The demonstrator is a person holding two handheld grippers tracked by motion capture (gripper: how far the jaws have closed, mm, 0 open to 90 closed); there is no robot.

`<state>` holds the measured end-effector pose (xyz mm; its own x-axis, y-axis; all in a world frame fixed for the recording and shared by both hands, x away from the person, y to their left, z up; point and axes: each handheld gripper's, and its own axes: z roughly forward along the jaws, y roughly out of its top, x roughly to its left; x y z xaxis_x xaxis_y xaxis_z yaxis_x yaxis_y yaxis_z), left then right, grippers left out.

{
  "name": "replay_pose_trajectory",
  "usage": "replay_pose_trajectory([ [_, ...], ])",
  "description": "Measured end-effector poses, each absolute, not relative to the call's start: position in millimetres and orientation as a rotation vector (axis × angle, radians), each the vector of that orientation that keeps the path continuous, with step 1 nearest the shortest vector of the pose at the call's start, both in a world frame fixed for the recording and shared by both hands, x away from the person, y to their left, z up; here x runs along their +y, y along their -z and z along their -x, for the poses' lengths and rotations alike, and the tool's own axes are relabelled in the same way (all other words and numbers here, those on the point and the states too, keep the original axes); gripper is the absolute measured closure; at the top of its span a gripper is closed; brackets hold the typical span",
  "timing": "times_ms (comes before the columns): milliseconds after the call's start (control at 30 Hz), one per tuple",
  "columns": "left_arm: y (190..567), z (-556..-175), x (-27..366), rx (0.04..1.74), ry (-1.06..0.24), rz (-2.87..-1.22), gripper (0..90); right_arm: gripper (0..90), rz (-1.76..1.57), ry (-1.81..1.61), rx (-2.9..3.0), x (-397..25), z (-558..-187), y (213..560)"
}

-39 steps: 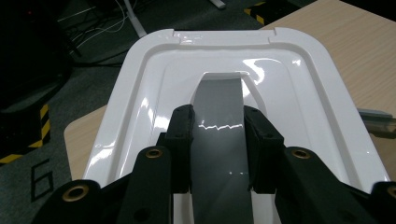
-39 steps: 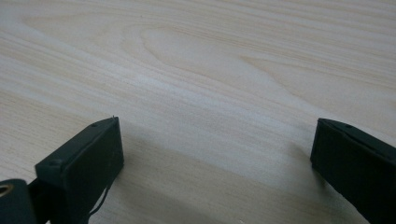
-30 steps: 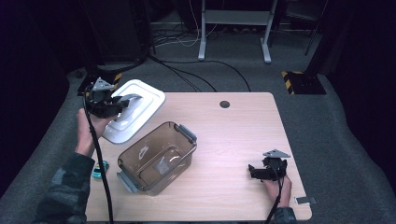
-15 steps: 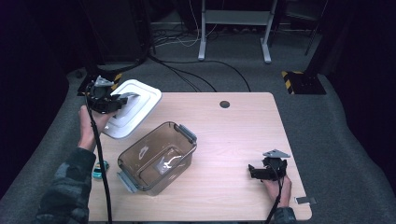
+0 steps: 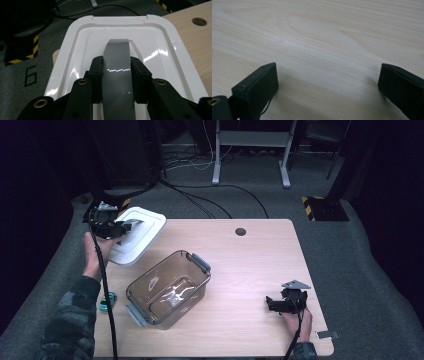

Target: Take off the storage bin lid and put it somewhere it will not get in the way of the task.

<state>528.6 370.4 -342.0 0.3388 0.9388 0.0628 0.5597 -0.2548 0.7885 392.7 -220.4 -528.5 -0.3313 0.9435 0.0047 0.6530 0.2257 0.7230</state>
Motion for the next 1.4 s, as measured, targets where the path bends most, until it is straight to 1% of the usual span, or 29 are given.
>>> replay_pose_trajectory([
  [133,352.2,-535.9,377.3,1.352,-0.719,-1.922,67.0,2.2,-1.468,-0.888,2.067,-220.4,-392.8,528.4],
  [233,359.5,-539.2,382.9,1.381,-0.693,-1.897,67.0,2.3,-1.469,-0.888,2.066,-220.4,-392.7,528.4],
  [367,367.8,-542.7,386.1,1.400,-0.693,-1.907,67.0,2.3,-1.469,-0.888,2.066,-220.4,-392.8,528.5],
  [533,391.9,-550.7,391.0,1.434,-0.650,-1.924,67.0,2.4,-1.469,-0.888,2.065,-220.4,-392.8,528.4],
  [900,418.3,-558.7,390.4,1.475,-0.618,-1.916,67.0,2.5,-1.469,-0.888,2.064,-220.3,-392.7,528.5],
  [1400,453.1,-565.1,389.8,1.525,-0.556,-1.965,67.0,2.8,-1.468,-0.888,2.064,-220.2,-392.6,528.4],
])
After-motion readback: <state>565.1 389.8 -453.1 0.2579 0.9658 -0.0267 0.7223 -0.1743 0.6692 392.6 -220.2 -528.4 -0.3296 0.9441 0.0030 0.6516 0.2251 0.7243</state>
